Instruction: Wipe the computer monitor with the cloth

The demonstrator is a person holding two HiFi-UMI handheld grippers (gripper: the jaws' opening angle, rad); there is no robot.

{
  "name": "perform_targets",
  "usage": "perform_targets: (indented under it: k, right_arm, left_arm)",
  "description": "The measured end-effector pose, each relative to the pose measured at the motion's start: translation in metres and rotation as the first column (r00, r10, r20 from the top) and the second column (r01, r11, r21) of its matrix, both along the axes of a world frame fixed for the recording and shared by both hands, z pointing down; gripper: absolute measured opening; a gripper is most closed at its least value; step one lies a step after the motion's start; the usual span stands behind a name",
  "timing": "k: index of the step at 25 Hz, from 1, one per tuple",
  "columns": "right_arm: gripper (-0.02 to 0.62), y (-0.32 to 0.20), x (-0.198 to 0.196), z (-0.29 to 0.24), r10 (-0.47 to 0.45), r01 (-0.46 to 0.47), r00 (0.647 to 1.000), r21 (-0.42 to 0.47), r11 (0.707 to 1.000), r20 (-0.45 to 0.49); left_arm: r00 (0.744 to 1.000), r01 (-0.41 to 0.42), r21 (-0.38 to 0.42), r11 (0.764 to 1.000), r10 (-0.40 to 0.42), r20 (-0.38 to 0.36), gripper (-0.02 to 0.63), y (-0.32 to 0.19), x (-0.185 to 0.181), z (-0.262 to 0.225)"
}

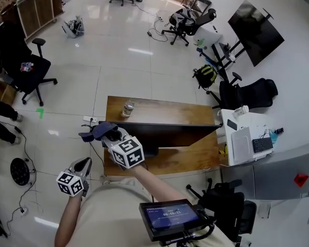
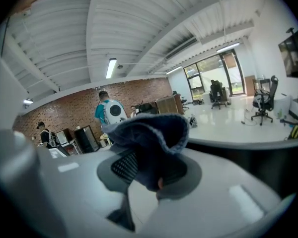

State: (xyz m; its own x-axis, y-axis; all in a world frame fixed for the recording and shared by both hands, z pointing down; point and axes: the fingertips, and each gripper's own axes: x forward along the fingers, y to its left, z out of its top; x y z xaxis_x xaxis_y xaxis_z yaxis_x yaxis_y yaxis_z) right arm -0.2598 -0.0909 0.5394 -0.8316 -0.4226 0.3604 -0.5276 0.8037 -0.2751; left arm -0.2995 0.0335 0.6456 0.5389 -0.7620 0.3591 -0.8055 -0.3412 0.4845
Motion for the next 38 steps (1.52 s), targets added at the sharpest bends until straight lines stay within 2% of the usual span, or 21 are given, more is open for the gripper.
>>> perform_targets:
  k: [9, 29, 38]
  right_arm:
    - [0.095, -0.004, 0.027, 0.006, -0.027, 0.027, 0.999, 0.0, 1.0, -0.018]
    - [0.095, -0.017, 0.104, 0.003, -0.023, 0.023, 1.0, -0.008, 1.0, -0.008]
    - [0.095, -0.024, 0.144, -0.003, -0.003, 0.003, 1.0, -0.004, 1.0, 0.011]
  left_arm:
    - [1.0, 0.001, -0.011, 1.0, -0.001, 0.0, -0.009, -0.007, 0.032, -0.004]
    - [0.999, -0.036, -0.019, 0.999, 0.036, 0.019, -0.009, -0.026, 0.108, -0.012]
    - [0.996, -0.076, -0.029, 0.997, 0.077, 0.036, -0.009, -0.032, 0.152, -0.012]
